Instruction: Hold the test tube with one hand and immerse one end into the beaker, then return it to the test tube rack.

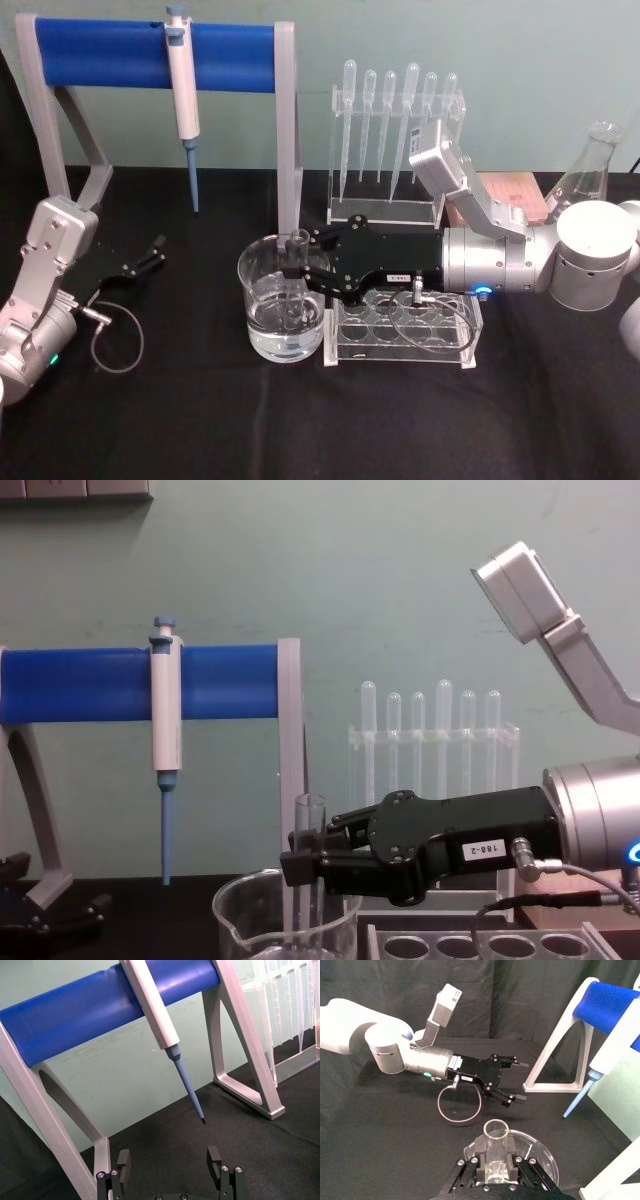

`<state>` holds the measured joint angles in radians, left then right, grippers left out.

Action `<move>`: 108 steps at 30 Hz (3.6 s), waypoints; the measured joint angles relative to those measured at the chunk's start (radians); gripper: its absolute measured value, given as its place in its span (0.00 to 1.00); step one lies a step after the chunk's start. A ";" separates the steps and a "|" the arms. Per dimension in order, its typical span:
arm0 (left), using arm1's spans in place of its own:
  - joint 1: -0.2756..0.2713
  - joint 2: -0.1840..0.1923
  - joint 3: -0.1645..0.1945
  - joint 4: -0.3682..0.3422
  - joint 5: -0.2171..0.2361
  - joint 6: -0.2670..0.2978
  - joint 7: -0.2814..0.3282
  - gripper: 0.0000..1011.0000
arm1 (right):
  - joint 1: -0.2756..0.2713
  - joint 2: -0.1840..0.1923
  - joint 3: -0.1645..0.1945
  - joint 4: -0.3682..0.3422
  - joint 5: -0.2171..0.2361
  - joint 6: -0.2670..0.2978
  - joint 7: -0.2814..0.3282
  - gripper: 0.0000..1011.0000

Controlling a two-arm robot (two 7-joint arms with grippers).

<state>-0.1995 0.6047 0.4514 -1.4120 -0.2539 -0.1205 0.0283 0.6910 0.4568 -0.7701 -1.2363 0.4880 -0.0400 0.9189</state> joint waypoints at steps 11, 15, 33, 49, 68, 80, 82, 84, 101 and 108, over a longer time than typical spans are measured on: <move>0.000 0.000 0.000 0.000 0.000 0.000 0.000 0.99 | 0.000 0.000 0.000 0.000 0.001 0.001 0.000 0.24; 0.000 0.000 0.000 0.000 0.000 0.000 0.000 0.99 | 0.000 0.000 0.000 0.000 0.001 0.001 0.000 0.24; 0.000 0.000 0.000 0.000 0.000 0.000 0.000 0.99 | 0.000 0.000 0.000 0.000 0.001 0.001 0.000 0.24; 0.000 0.000 0.000 0.000 0.000 0.000 0.000 0.99 | 0.000 0.000 0.000 0.000 0.001 0.001 0.000 0.24; 0.000 0.000 0.000 0.000 0.000 0.000 0.000 0.99 | 0.000 0.000 0.000 0.000 0.001 0.001 0.000 0.24; 0.000 0.000 0.000 0.000 0.000 0.000 0.000 0.99 | 0.000 0.000 0.000 0.000 0.001 0.001 0.000 0.24; 0.000 0.000 0.000 0.000 0.000 0.000 0.000 0.99 | 0.000 0.000 0.000 0.000 0.001 0.001 0.000 0.24; 0.000 0.000 0.000 0.000 0.000 0.000 0.000 0.99 | 0.000 0.000 0.000 0.000 0.001 0.001 0.000 0.24; 0.000 0.000 0.000 0.000 0.000 0.000 0.000 0.99 | 0.000 0.000 0.000 0.000 0.001 0.001 0.000 0.24; 0.000 0.000 0.000 0.000 0.000 0.000 0.000 0.99 | 0.000 0.000 0.000 0.000 0.001 0.001 0.000 0.24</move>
<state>-0.1995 0.6047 0.4514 -1.4120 -0.2539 -0.1205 0.0283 0.6910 0.4570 -0.7701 -1.2361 0.4892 -0.0387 0.9188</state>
